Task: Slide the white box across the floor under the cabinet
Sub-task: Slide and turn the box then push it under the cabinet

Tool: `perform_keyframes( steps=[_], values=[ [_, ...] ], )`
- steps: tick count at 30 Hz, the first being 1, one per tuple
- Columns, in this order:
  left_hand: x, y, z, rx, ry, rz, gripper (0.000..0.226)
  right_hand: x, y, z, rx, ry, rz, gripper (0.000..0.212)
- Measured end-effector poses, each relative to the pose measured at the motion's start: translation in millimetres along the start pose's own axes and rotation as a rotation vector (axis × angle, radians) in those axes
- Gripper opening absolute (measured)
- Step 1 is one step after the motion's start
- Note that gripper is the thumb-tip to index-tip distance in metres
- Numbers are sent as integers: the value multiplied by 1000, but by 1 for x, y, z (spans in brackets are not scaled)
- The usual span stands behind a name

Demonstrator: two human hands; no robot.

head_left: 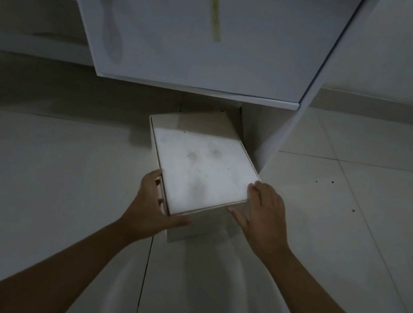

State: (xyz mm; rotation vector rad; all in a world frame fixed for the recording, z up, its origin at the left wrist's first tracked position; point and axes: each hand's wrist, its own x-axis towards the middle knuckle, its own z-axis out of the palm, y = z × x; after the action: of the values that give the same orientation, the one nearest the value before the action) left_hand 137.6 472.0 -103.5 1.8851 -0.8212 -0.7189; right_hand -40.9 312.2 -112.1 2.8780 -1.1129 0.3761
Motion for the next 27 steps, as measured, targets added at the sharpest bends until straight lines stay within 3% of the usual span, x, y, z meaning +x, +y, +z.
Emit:
perform_keyframes(
  steps=[4, 6, 15, 22, 27],
  values=[
    [18, -3, 1, 26, 25, -14, 111, 9, -13, 5, -25, 88, -33, 37],
    [29, 1, 1, 87, 61, -7, 108, 17, -19, 6, -40, 125, -60, 33],
    [76, 15, 7, 181, 308, 31, 75, 47, -37, 20, -109, -22, -53, 63],
    [93, 27, 10, 263, 340, 20, 62, 63, -38, 26, 13, 21, -10, 66],
    [105, 29, 12, 341, 297, 33, 22, 66, -33, 23, -26, -5, -18, 73]
  ],
)
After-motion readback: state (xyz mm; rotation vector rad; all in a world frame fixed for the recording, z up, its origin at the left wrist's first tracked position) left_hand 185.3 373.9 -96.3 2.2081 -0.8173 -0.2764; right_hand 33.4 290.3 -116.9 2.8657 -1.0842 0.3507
